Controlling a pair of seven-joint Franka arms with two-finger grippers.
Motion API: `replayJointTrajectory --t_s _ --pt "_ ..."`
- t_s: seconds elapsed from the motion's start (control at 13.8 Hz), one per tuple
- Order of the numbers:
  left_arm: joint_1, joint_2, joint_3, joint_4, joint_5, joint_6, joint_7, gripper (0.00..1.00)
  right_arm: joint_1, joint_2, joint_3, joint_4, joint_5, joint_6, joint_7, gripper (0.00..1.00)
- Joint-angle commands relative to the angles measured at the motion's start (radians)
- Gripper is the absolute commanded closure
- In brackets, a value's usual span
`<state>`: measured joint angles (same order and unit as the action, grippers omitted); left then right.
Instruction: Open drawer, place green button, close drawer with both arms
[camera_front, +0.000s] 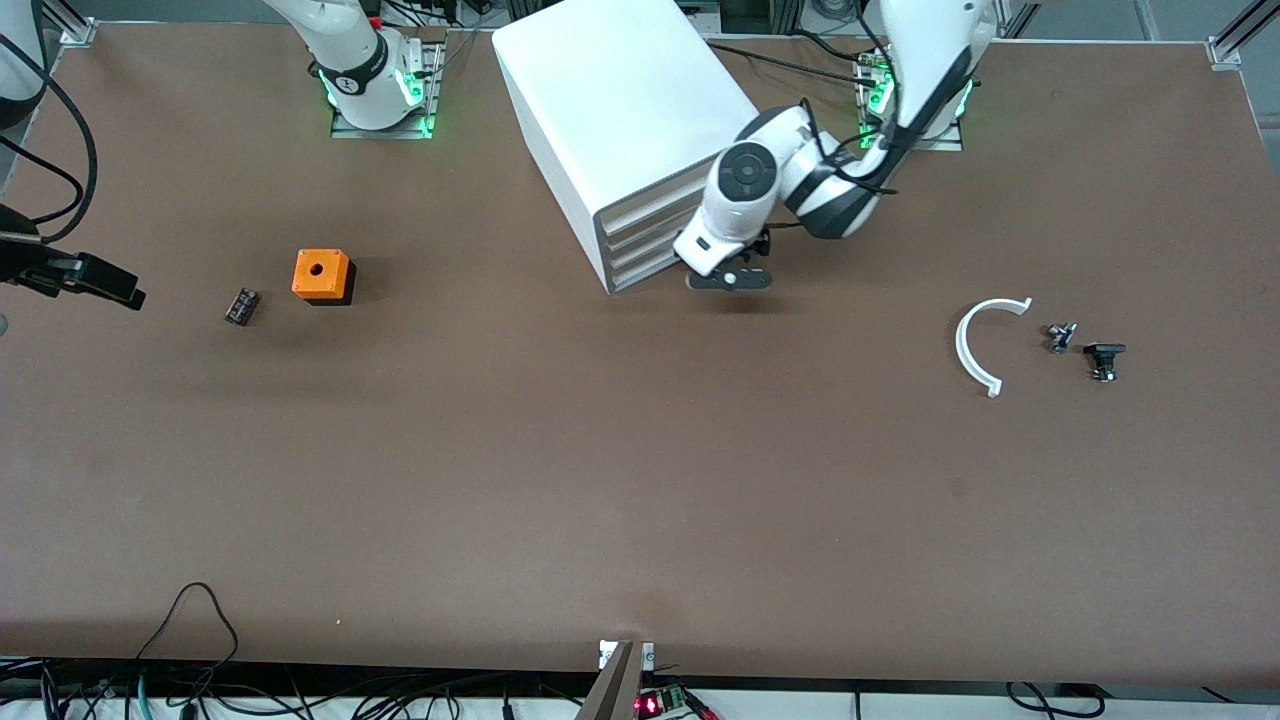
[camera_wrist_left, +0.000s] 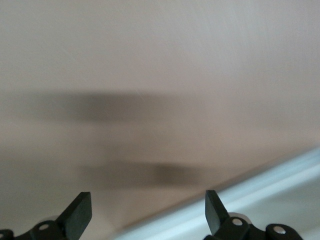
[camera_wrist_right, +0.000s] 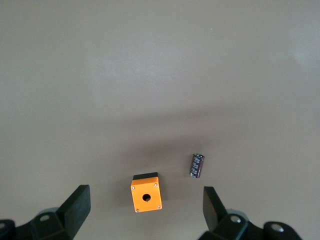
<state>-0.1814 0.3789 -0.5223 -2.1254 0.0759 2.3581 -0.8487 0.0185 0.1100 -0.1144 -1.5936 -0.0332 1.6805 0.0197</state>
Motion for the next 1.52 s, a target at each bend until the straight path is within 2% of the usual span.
replayJointTrajectory --t_s 0.0,0.22,0.36,0.51,0.65,0.79,1.01,1.44 --pt "0.184 -0.152 -0.002 0.002 0.012 -0.008 0.004 0.00 0.001 -0.081 0.001 -0.094 -0.013 0.019 -0.044 0.00" --pt "0.284 -0.227 0.010 0.059 0.002 -0.010 0.004 0.00 0.001 -0.102 0.004 -0.114 -0.011 0.015 -0.032 0.00" --pt "0.301 -0.285 0.065 0.102 0.005 -0.064 0.110 0.00 0.001 -0.104 0.005 -0.118 -0.005 0.018 -0.027 0.00" --pt "0.304 -0.328 0.161 0.183 -0.025 -0.214 0.337 0.00 0.001 -0.105 0.005 -0.112 -0.004 -0.008 -0.001 0.00" --pt "0.303 -0.368 0.279 0.283 -0.112 -0.404 0.561 0.00 0.001 -0.096 0.005 -0.103 -0.002 -0.018 -0.001 0.00" --pt "0.303 -0.402 0.355 0.346 -0.114 -0.547 0.712 0.00 0.001 -0.099 0.005 -0.103 -0.002 -0.022 0.000 0.00" --pt "0.300 -0.426 0.386 0.392 -0.100 -0.612 0.737 0.00 0.000 -0.102 0.002 -0.098 0.004 -0.036 0.000 0.00" --pt "0.301 -0.425 0.381 0.421 -0.088 -0.651 0.743 0.00 0.001 -0.116 0.012 -0.095 0.004 -0.074 0.000 0.00"
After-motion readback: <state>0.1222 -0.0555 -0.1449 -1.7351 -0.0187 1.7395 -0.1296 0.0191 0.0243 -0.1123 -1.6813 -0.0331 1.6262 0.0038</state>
